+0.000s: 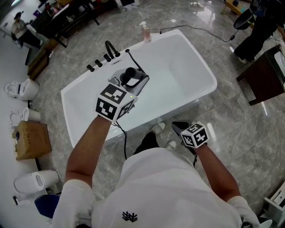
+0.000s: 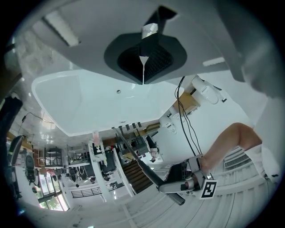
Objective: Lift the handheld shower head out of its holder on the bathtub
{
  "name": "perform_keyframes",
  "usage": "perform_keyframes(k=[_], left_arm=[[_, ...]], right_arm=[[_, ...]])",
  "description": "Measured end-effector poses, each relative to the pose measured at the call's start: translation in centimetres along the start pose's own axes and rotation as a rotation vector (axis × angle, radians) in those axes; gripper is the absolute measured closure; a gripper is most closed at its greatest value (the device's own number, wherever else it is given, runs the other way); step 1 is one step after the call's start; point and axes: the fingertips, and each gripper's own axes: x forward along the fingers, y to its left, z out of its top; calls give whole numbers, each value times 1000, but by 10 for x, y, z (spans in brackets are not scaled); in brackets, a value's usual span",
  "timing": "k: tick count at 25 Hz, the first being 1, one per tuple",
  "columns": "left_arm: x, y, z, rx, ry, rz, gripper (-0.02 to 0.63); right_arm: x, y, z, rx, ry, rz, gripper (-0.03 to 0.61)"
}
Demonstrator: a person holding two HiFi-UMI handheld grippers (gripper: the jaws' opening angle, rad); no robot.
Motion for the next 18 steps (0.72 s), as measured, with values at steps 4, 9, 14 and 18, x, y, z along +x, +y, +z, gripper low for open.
perform_keyframes(k=[4,9,14,18], left_arm=[[5,-3,0,0,5,-5,474],[6,-5,-2,1,8,-8,476],[7,-6,-3,-1,9,-9,474],[6,-6,-3,-2,7,-5,475]], right_arm=[[-3,-4,-3,0,6,-3,558],[-5,-5,-5,-1,8,-6,563],[-7,-6,-7,-4,12,-15,565],[-10,-7,-6,-8,5,-21,565]])
